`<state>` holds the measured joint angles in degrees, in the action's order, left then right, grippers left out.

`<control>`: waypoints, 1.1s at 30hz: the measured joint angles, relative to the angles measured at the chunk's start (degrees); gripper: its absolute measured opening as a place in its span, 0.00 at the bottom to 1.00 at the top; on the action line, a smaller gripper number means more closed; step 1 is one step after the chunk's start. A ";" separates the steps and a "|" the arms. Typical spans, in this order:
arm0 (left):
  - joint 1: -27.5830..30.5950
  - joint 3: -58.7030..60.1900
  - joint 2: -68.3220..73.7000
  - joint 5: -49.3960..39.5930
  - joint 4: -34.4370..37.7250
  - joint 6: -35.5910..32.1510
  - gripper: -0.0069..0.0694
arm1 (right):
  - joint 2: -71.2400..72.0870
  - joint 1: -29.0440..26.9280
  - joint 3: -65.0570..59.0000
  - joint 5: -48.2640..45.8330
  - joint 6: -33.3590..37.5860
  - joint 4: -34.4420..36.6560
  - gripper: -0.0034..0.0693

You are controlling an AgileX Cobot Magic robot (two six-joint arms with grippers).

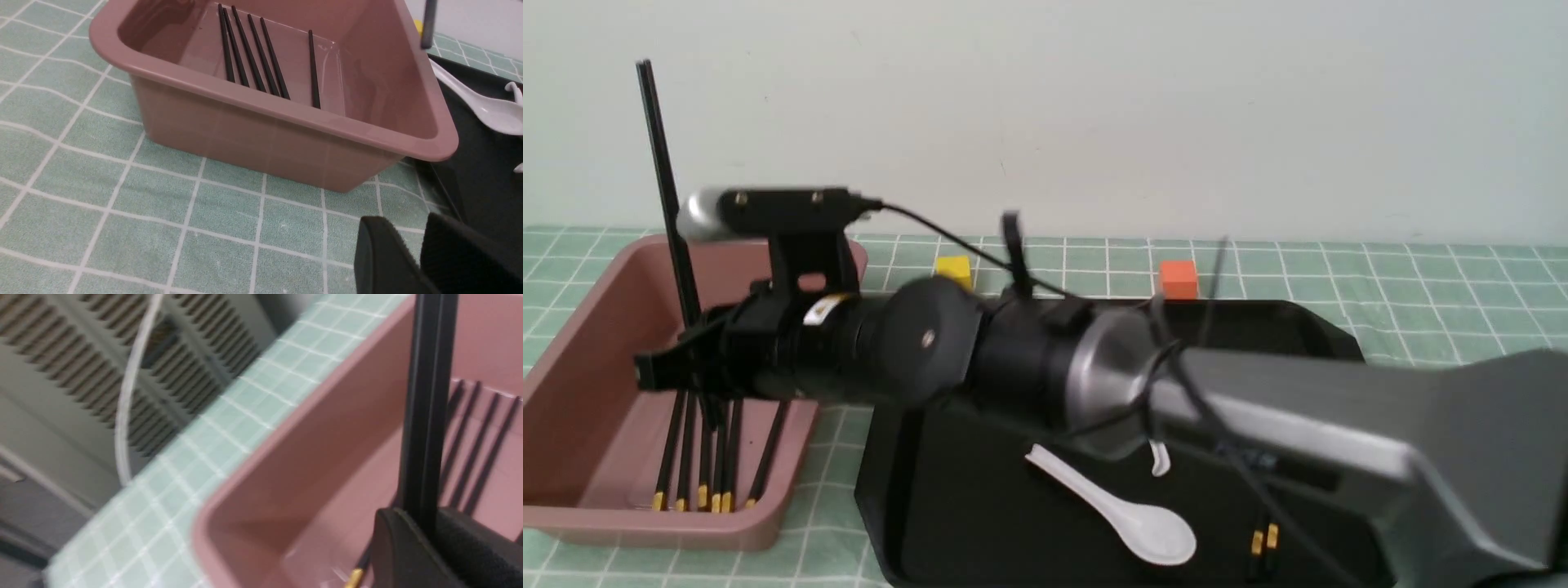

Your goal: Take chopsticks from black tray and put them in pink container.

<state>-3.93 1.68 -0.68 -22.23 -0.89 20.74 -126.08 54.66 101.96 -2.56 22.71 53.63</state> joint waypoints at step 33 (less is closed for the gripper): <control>0.00 0.00 0.00 0.00 0.00 0.00 0.32 | 44.80 -14.33 -5.66 -68.44 -9.55 -32.28 0.04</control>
<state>-3.93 1.68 -0.68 -22.23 -0.89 20.74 -81.28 40.34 96.30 -71.00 13.16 21.35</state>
